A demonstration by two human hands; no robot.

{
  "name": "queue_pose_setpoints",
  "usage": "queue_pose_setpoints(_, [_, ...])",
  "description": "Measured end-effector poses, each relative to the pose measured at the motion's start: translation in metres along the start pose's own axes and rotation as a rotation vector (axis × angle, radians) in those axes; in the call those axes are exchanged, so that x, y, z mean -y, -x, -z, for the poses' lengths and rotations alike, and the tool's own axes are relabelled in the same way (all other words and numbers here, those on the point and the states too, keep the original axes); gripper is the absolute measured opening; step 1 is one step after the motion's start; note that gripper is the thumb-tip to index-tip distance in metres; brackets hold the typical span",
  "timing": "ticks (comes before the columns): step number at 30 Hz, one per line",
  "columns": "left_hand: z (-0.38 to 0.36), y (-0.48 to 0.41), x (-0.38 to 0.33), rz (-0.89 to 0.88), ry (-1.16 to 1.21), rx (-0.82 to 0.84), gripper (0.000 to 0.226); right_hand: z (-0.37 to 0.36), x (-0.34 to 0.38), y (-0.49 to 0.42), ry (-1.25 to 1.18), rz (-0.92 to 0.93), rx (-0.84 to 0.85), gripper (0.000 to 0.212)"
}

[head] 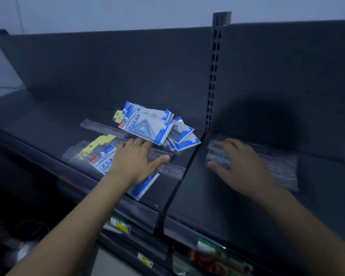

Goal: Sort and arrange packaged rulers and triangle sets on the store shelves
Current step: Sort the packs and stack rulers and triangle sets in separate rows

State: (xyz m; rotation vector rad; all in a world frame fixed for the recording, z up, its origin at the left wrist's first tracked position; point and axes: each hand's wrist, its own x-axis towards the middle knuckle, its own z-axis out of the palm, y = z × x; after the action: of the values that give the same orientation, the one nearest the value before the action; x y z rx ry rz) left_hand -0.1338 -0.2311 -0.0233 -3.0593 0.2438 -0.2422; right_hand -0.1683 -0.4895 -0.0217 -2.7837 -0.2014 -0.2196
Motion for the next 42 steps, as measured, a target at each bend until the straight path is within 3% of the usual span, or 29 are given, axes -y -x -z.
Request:
queue_pose_setpoints(10, [-0.027,-0.090,0.063,-0.047,0.013,-0.028,0.092,-0.048,0.057,-0.083,-0.003,-0.011,0.062,0.065])
queue_pose_setpoints(17, [-0.064,-0.145,0.155,0.055,0.030,0.207,0.115,-0.093,0.106,-0.126,-0.001,-0.073,0.075,0.068])
queue_pose_setpoints(20, [-0.079,-0.172,0.198,0.101,0.121,0.184,0.110,-0.110,0.129,-0.146,0.068,-0.157,0.059,0.072])
queue_pose_setpoints(23, [-0.092,-0.188,0.223,0.034,0.214,0.186,0.104,-0.122,0.150,-0.160,0.081,-0.228,0.026,0.076])
queue_pose_setpoints(30, [-0.104,-0.179,0.184,-0.100,0.339,0.132,0.089,-0.142,0.147,-0.157,0.122,-0.283,0.045,0.072])
queue_pose_setpoints(42, [-0.094,-0.160,0.118,-0.077,0.323,0.161,0.086,-0.117,0.109,-0.129,0.178,-0.250,0.068,0.067])
